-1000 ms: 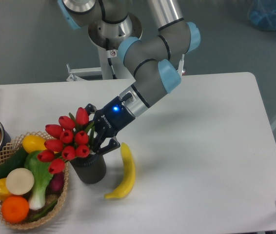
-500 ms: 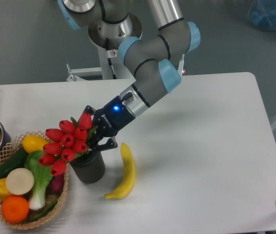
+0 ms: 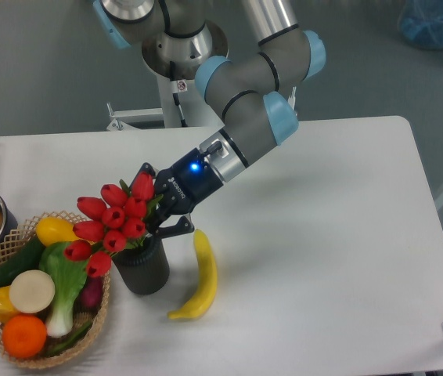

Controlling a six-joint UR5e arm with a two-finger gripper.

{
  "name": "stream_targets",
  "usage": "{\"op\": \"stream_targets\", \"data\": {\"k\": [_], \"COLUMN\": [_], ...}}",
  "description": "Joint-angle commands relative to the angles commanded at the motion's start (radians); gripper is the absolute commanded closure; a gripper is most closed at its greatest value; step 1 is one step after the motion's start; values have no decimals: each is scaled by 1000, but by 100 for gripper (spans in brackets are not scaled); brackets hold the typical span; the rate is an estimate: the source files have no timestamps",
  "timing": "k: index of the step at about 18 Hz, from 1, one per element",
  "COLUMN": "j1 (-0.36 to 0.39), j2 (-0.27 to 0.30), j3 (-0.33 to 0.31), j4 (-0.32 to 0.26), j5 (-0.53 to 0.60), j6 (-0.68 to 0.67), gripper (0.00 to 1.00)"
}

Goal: Pick up the flowers from the vase
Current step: 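Close the gripper on the tulip stems, then lift the gripped tulips up out of the black vase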

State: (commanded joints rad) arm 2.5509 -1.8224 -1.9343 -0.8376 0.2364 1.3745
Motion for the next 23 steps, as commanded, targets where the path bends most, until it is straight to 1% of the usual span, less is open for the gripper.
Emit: {"op": "stream_targets", "data": {"k": [5,8,16,23], "j1": [20,28,31,31], "j2": [31,44,54,75], "j3": [-25,-40,-48,-46], "j4": [0,0,-3,-3], "j5": [-52,-118,-233,-253], "j6": [-2,-3,-6,-49], "gripper": [59,58,58,58]}}
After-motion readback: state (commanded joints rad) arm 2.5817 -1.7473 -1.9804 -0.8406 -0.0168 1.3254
